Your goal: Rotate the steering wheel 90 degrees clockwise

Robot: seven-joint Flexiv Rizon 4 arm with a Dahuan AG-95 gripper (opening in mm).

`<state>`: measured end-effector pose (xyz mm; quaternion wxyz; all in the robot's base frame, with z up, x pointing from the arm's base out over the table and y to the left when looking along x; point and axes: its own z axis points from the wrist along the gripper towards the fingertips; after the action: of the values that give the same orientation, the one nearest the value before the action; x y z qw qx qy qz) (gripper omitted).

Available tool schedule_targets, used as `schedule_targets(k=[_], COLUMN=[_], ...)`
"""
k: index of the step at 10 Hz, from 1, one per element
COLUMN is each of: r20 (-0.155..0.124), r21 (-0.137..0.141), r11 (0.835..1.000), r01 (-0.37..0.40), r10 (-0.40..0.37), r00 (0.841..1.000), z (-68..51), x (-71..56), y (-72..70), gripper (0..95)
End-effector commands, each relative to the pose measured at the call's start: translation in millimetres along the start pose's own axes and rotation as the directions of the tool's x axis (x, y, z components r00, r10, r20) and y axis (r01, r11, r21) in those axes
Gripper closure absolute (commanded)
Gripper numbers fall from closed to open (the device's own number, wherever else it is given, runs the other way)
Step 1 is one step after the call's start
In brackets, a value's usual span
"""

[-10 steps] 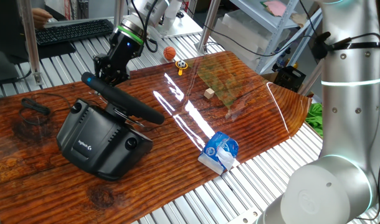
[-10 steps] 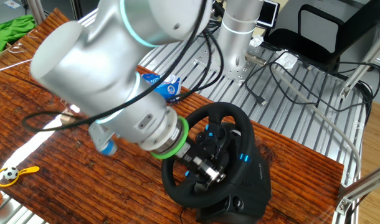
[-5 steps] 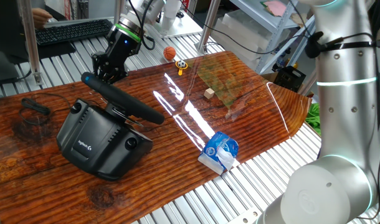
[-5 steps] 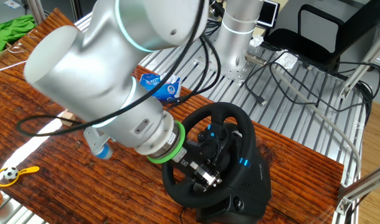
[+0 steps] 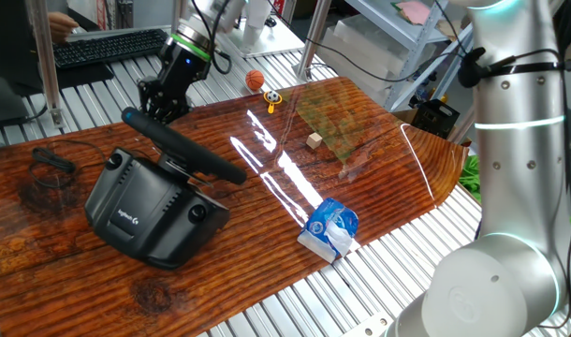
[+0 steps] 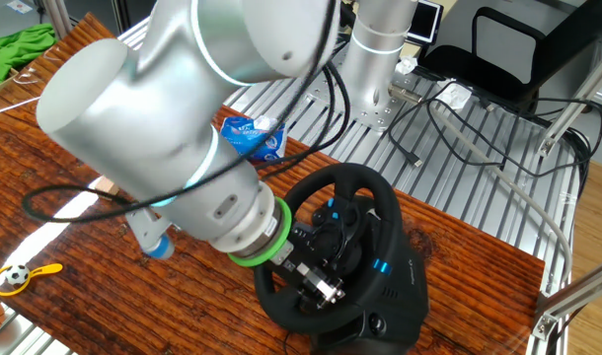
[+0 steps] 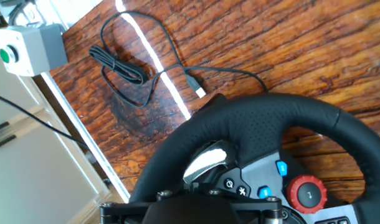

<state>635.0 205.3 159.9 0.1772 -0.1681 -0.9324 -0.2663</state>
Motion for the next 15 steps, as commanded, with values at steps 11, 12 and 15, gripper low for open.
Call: schedule_targets(k=[11,12,15], r20=[-0.131,-0.153,-0.21], r21=[-0.116,-0.126,-0.18], r11=[0.992,0.99,0.979], r01=[-0.059,-0.059,-0.097], r10=[0.043,0.04,0.058], r00=[0.99,0.987,0.976], z=[-8.5,-7.4,-6.6], x=[14.1,17.2,20.8], y=[2.5,4.4,12.9], gripper=[95.0,95.0,95.0])
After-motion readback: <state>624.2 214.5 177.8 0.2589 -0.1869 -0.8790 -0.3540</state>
